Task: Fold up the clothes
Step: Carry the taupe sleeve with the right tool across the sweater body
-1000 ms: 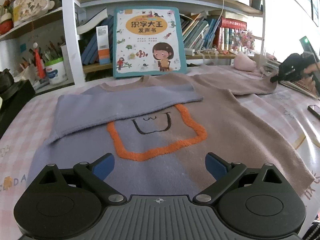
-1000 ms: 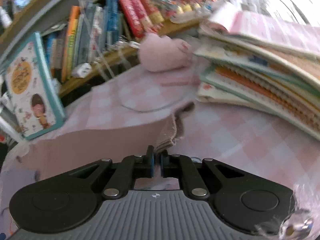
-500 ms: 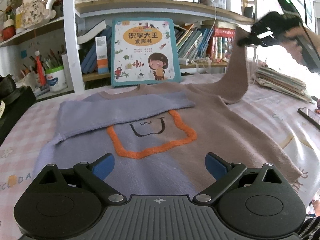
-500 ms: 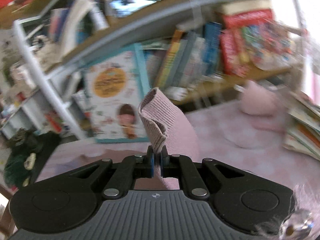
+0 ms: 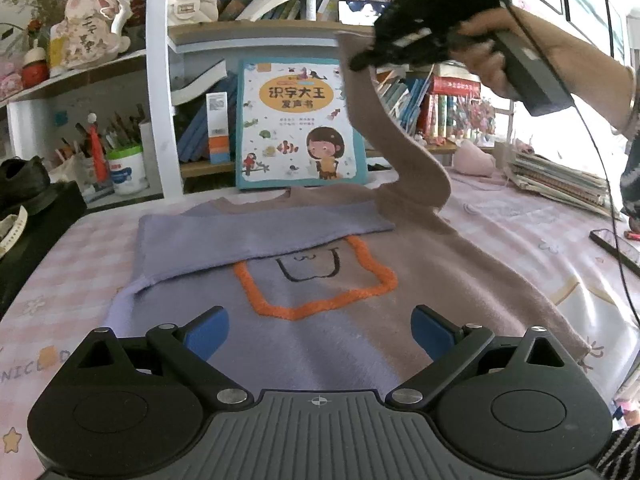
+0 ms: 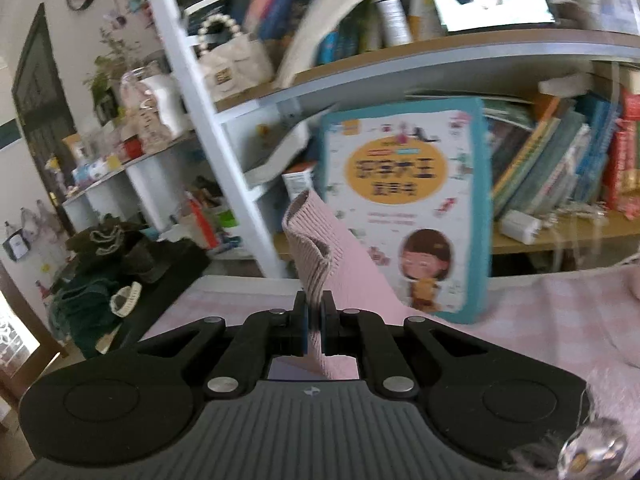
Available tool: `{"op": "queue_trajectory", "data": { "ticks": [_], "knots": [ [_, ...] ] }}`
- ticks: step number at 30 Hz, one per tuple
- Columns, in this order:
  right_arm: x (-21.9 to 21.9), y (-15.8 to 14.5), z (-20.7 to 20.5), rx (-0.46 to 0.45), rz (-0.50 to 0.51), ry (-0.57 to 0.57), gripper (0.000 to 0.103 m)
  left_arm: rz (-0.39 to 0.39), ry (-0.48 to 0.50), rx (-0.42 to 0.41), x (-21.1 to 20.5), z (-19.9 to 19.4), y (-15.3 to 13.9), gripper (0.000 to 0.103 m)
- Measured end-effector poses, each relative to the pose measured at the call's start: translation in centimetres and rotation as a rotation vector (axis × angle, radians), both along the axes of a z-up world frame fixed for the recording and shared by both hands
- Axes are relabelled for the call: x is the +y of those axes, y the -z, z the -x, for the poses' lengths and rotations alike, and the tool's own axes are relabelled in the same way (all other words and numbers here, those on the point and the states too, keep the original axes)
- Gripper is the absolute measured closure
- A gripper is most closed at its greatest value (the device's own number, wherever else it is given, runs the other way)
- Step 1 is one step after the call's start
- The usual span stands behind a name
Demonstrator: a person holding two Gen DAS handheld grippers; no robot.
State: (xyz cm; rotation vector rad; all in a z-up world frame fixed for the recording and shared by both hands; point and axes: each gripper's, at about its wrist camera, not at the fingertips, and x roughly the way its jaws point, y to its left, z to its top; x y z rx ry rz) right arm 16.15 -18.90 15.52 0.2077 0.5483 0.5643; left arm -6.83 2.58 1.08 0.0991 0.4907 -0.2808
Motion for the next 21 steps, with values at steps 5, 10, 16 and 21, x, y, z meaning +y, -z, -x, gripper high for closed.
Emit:
{"op": "queue_trajectory", "data": {
  "ticks": [5, 10, 16, 21],
  "knots": [
    [3.4, -0.1, -0.5, 0.004, -0.012, -0.053, 0.097, 0.004, -0.009, -0.004, 0.2, 0.2, 0.0, 0.003],
    [6.6, 0.8, -1.1, 0.018, -0.005, -0.089, 0.097, 0.000, -0.017, -0.009, 0.4, 0.5, -0.1, 0.003],
    [10.2, 4.3, -1.7, 0.072, 0.015, -0.108, 0.097, 0.011, -0.025, 0.002, 0.8, 0.6, 0.2, 0.003],
    [12.6, 8.2, -2.3, 0.153, 0.031, -0.106, 0.097, 0.003, -0.028, 0.016, 1.0, 0.8, 0.5, 0.003]
  ]
}}
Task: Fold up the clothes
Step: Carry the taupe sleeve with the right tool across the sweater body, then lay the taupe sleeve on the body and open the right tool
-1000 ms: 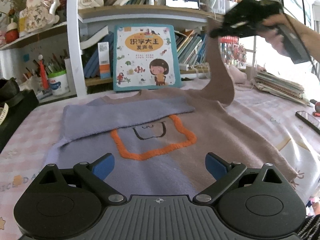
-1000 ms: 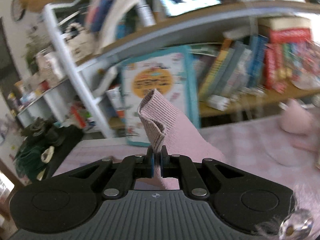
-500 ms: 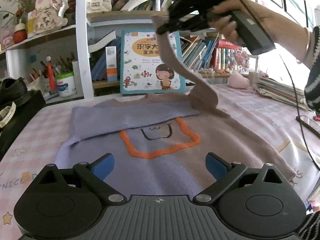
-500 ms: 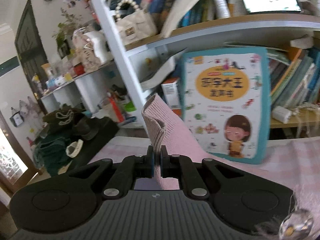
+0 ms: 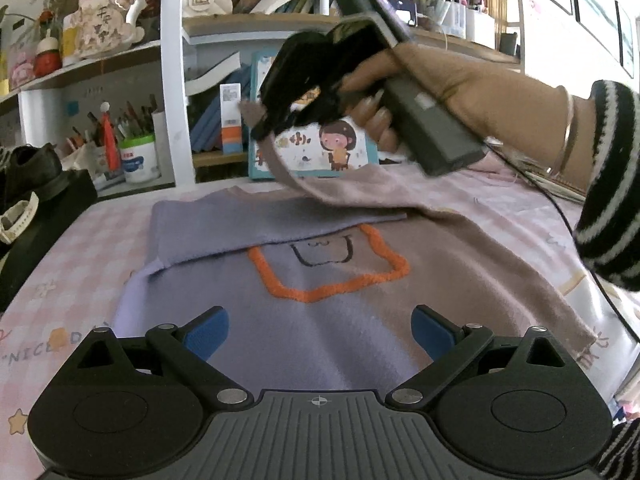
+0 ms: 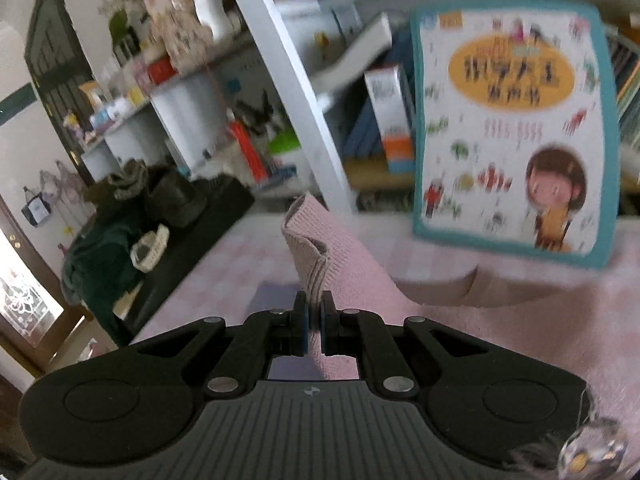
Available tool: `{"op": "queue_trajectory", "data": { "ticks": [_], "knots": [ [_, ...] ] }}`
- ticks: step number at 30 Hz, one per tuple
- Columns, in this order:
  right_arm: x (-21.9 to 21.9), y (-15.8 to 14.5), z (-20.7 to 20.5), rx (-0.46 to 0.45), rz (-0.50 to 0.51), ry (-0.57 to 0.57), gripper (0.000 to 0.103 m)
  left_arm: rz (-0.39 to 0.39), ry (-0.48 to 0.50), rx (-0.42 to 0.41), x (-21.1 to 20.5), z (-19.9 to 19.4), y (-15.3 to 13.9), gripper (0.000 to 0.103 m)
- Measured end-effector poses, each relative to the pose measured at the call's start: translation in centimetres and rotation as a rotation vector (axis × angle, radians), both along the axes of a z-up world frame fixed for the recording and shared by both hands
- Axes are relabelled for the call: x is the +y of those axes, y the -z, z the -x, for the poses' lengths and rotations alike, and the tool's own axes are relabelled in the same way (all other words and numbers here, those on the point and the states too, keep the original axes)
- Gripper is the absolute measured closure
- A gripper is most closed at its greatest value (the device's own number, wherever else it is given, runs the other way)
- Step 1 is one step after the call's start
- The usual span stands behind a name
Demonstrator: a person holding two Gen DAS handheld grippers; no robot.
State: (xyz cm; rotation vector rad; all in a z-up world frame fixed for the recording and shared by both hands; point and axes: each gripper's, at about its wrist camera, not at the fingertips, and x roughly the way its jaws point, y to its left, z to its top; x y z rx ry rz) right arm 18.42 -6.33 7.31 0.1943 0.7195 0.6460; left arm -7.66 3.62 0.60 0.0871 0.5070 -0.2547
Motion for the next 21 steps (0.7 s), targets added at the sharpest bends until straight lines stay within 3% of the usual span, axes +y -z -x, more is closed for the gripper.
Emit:
{"op": "queue_trajectory", "data": {
  "ticks": [14, 17, 19, 21],
  "knots": [
    [3.1, 4.3, -0.4, 0.110, 0.013, -0.050, 0.094, 0.008, -0.016, 0.016, 0.5, 0.2, 0.0, 0.003],
    [3.0, 5.4, -0.7, 0.167, -0.012, -0.053, 0.086, 0.000, -0.015, 0.017, 0.4, 0.3, 0.0, 0.003],
    [3.0, 6.0, -0.7, 0.202, -0.029, -0.070, 0.060, -0.002, -0.016, 0.015, 0.4, 0.3, -0.1, 0.003],
    [2.9, 6.1, -0.3, 0.205, -0.036, -0.110, 0.050, -0.001, -0.020, 0.014, 0.5, 0.3, -0.1, 0.003]
  ]
}}
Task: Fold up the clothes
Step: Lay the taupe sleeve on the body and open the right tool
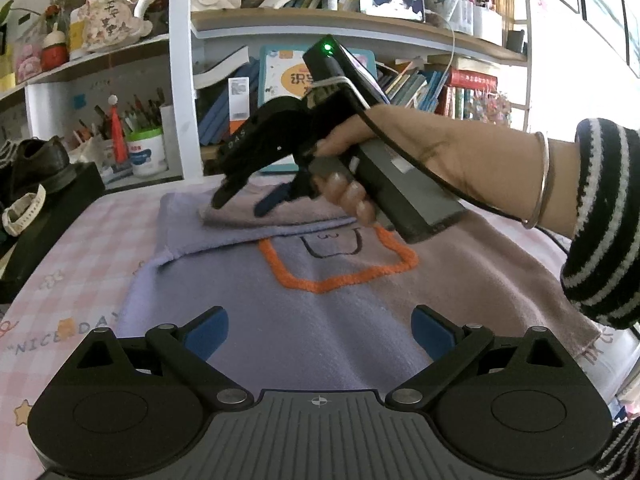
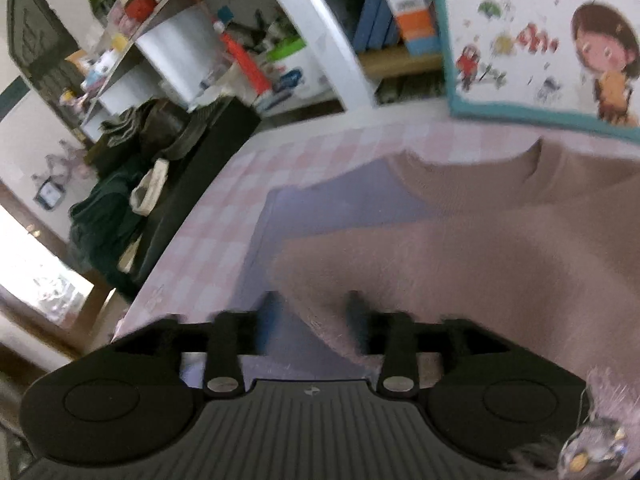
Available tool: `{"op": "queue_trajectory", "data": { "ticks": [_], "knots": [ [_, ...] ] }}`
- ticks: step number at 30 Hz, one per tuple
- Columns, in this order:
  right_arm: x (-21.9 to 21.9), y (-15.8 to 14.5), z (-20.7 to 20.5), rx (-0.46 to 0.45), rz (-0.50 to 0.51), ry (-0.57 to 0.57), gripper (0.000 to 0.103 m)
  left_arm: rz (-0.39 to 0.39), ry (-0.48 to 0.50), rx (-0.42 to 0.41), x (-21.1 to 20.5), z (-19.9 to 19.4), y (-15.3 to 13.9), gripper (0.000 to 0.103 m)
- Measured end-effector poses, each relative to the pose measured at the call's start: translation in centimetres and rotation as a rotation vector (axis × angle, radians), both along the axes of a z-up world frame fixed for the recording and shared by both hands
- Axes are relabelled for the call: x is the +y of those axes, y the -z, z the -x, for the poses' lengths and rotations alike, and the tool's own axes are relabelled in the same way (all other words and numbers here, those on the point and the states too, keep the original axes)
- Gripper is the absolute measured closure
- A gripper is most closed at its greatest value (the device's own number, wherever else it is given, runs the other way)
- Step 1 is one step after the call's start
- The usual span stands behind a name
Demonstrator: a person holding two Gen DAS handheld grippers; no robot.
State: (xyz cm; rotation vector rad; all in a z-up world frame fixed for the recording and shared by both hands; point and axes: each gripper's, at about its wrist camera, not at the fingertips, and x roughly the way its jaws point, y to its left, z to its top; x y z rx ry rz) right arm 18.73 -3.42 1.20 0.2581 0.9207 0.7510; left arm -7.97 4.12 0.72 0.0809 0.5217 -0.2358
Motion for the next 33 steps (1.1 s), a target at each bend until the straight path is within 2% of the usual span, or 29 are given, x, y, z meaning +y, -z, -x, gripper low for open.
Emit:
{"op": "queue_trajectory", "data": {
  "ticks": [8, 12, 16, 18, 22, 27, 33],
  "knots": [
    [-2.8, -2.1, 3.6, -0.094, 0.032, -0.066, 0.042, -0.001, -0.012, -0.007, 0.2, -0.1, 0.0, 0.003],
    [-7.3, -2.6, 6.7, -0.115, 0.019, -0.038, 0.041, 0.006, -0.018, -0.005, 0.5, -0.2, 0.1, 0.003],
    [-12.5, -2.7, 10.3, -0.142, 0.033, 0.018, 0.041, -0.024, -0.041, 0.019, 0.8, -0.6, 0.3, 0.003],
    [-15.4, -2.5, 12.2, -0.145, 0.040, 0.056, 0.041, -0.027, -0.048, 0.039, 1.1, -0.8, 0.3, 0.003],
    [-20.3, -2.1, 15.6, -0.156, 0.081, 0.140, 0.041, -0.020, -0.074, 0.029, 2.4, -0.6, -0.1, 0.003],
    [-24.8, -1.2, 19.2, -0.121, 0.120, 0.227, 0.041, 0.011, -0.120, 0.026, 4.9, -0.3, -1.1, 0.004],
    [-27.0, 0.3, 21.7, -0.038, 0.102, 0.256, 0.043, -0.068, -0.194, 0.043, 6.7, 0.3, -1.8, 0.005]
  ]
}}
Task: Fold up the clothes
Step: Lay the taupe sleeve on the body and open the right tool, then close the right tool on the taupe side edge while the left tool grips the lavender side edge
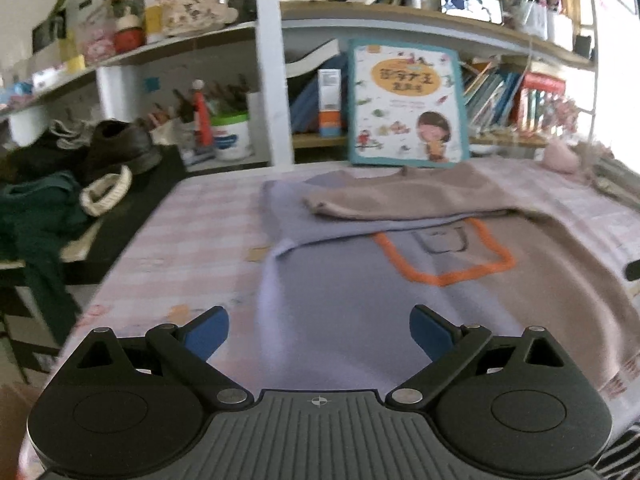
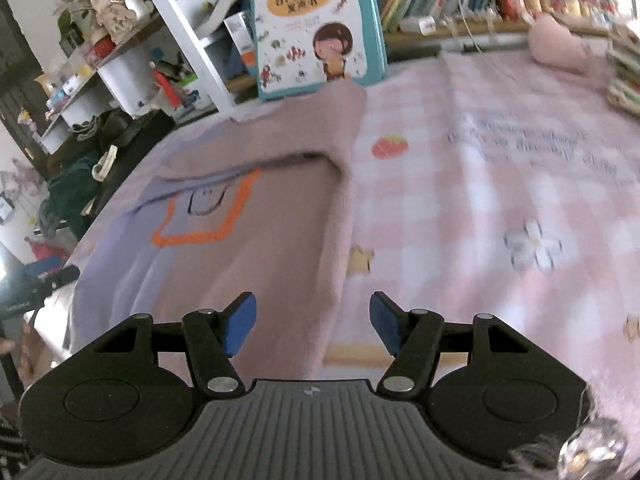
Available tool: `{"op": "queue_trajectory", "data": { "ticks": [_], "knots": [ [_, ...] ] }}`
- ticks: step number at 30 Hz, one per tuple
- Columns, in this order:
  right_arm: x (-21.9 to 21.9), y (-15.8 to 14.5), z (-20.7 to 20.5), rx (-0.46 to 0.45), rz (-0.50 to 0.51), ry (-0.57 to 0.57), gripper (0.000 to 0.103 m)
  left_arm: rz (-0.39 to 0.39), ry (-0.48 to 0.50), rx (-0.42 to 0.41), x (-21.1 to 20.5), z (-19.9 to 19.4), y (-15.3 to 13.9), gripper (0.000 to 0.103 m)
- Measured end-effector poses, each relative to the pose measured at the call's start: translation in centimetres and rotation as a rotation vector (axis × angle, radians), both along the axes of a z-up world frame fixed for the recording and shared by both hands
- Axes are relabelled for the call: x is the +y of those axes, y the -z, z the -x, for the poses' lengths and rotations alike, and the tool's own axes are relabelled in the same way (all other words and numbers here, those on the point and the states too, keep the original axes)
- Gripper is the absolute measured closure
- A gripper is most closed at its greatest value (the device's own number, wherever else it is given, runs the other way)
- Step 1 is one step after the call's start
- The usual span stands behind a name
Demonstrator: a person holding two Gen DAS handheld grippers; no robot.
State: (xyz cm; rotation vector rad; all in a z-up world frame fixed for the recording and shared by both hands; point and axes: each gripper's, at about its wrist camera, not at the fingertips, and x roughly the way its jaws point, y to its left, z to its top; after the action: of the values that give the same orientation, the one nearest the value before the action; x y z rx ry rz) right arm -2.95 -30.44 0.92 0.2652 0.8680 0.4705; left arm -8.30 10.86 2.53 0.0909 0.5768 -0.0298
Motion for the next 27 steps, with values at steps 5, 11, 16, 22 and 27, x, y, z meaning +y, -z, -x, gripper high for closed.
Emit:
{"op": "queue_trajectory", "data": {
  "ticks": [5, 11, 16, 22, 27],
  "knots": [
    [-0.4, 0.6, 1.5, 0.047, -0.028, 0.007, 0.049, 0.000, -0.046, 0.039, 1.5, 1.0, 0.3, 0.006],
    [0.0, 0.6, 2.1, 0.071, -0.047, -0.022, 0.068, 0.099, -0.088, 0.081, 3.6, 1.2, 0.8, 0.025],
    [0.5, 0.8, 1.8, 0.072, -0.058, -0.033, 0.076, 0.115, -0.083, 0.124, 4.0, 0.2, 1.6, 0.053],
    [0.5, 0.9, 1.8, 0.070, -0.056, -0.028, 0.080, 0.134, -0.032, 0.159, 3.3, -0.5, 2.5, 0.066],
    [1.0, 0.9, 1.4, 0.065, -0.052, -0.046, 0.091, 0.156, -0.003, 0.136, 2.7, -0.7, 2.4, 0.089]
  ]
}}
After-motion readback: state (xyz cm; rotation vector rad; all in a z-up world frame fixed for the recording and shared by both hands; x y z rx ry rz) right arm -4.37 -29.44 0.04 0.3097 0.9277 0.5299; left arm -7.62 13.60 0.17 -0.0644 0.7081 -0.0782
